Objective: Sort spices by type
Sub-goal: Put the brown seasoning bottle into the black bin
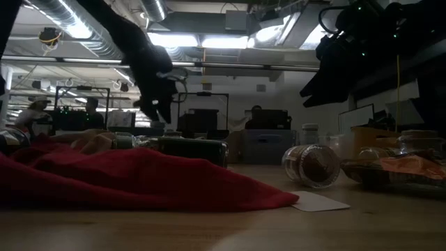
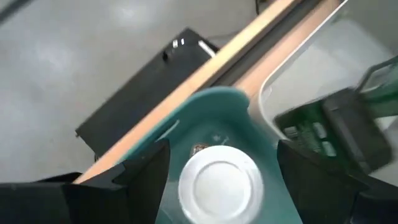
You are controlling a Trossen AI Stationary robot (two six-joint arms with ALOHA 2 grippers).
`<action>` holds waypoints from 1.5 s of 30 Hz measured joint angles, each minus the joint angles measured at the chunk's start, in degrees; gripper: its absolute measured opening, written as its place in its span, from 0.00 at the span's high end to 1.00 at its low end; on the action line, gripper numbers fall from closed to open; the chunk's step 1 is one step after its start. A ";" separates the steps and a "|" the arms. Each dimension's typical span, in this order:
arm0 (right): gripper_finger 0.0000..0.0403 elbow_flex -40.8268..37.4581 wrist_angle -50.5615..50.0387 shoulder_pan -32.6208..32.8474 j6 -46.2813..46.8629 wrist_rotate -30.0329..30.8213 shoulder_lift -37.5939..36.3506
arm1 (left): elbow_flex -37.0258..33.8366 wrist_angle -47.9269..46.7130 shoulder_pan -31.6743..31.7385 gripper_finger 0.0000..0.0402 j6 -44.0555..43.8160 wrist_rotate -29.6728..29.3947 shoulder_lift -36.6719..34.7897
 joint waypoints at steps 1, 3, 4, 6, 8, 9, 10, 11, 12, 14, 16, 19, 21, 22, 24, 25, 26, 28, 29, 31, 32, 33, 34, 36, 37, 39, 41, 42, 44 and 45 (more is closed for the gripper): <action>0.21 0.00 0.00 0.00 0.00 0.00 0.00 | 0.00 -0.12 0.00 0.30 0.00 0.00 -1.19; 0.21 0.00 0.00 0.00 0.00 0.00 0.00 | 0.00 -0.70 -0.05 0.30 0.00 0.02 -3.72; 0.21 0.00 -0.01 0.00 0.00 0.00 0.00 | 0.00 -1.11 -0.21 0.30 -0.02 0.01 -4.93; 0.21 0.00 0.00 0.00 0.00 0.00 0.00 | 0.00 -2.36 -0.76 0.30 -0.20 0.02 -7.39; 0.21 0.00 0.00 0.00 0.00 0.00 0.00 | 0.02 -3.68 -1.74 0.30 -0.86 0.07 -9.70; 0.21 0.00 0.00 0.00 0.00 0.00 0.00 | 0.02 -4.73 -2.43 0.30 -1.03 0.17 -10.84; 0.21 0.00 -0.02 0.00 0.00 0.00 0.00 | 0.02 -5.74 -3.29 0.30 -1.07 0.46 -11.79; 0.21 0.00 0.00 0.00 0.00 0.00 0.00 | 0.02 -6.74 -4.31 0.30 -1.01 0.93 -12.68; 0.21 0.00 -0.01 0.00 0.00 0.00 0.00 | 0.02 -7.85 -5.43 0.30 -0.72 1.63 -13.51; 0.21 0.00 -0.01 0.00 0.00 0.00 0.00 | 0.02 -9.84 -8.26 0.30 0.35 3.36 -14.88; 0.21 0.00 -0.02 0.00 0.00 0.00 0.00 | 0.04 -11.05 -11.67 0.30 0.71 4.56 -15.62; 0.21 0.00 -0.03 0.00 0.00 0.00 0.00 | 0.04 -12.27 -16.96 0.30 1.79 5.03 -15.69; 0.21 0.00 -0.02 0.00 0.02 0.00 0.00 | 0.04 -12.61 -20.47 0.30 2.42 5.07 -15.66; 0.21 0.00 -0.02 0.00 0.01 0.00 0.00 | -0.04 -12.37 -22.26 0.30 3.15 5.07 -15.67; 0.21 0.00 -0.02 0.00 0.04 0.00 0.00 | -0.60 -12.36 -25.69 0.30 4.41 5.07 -15.68; 0.21 0.00 -0.02 0.00 0.08 0.00 0.00 | -0.76 -12.72 -27.23 0.30 4.95 5.07 -15.65; 0.21 0.00 -0.02 0.00 0.13 0.00 0.00 | -0.76 -13.05 -28.65 0.30 4.98 5.07 -15.62; 0.21 0.00 -0.02 0.00 0.16 0.00 0.00 | -0.76 -13.58 -31.47 0.30 4.66 5.09 -15.44; 0.21 0.00 -0.03 0.00 0.17 0.00 0.00 | -0.76 -13.79 -32.77 0.30 4.16 5.09 -15.36; 0.21 0.00 -0.04 0.00 0.19 0.00 0.00 | -0.76 -14.25 -35.11 0.30 3.32 5.07 -15.15; 0.21 0.00 -0.04 0.00 0.20 0.00 0.00 | -0.76 -14.53 -36.29 0.30 2.93 5.06 -14.98; 0.21 0.00 -0.04 0.00 0.20 0.00 0.00 | -0.76 -14.80 -37.42 0.30 2.30 5.06 -14.84; 0.21 0.00 -0.04 0.01 0.21 0.00 0.01 | -0.76 -15.41 -38.37 0.30 1.76 5.05 -14.70; 0.21 0.00 -0.04 0.00 0.24 -0.02 0.00 | -0.76 -16.20 -40.35 0.30 0.36 5.05 -13.85; 0.21 0.00 -0.04 0.00 0.24 0.00 0.00 | -0.76 -16.10 -41.23 0.30 -0.18 5.05 -13.49; 0.21 0.00 -0.05 0.02 0.26 -0.01 0.02 | -0.76 -16.10 -42.64 0.30 -0.70 4.90 -12.48; 0.21 0.00 -0.08 0.02 0.26 0.00 0.02 | -0.76 -15.63 -43.95 0.30 -0.10 4.73 -11.05; 0.21 0.00 -0.08 0.02 0.26 -0.02 0.02 | -0.76 -15.70 -44.54 0.30 0.73 4.61 -10.19; 0.21 0.00 -0.09 0.02 0.26 -0.02 0.02 | -0.76 -15.79 -45.65 0.30 2.54 4.55 -8.24; 0.21 0.00 -0.09 0.02 0.26 -0.02 0.02 | -0.76 -15.81 -46.17 0.30 3.64 4.54 -7.31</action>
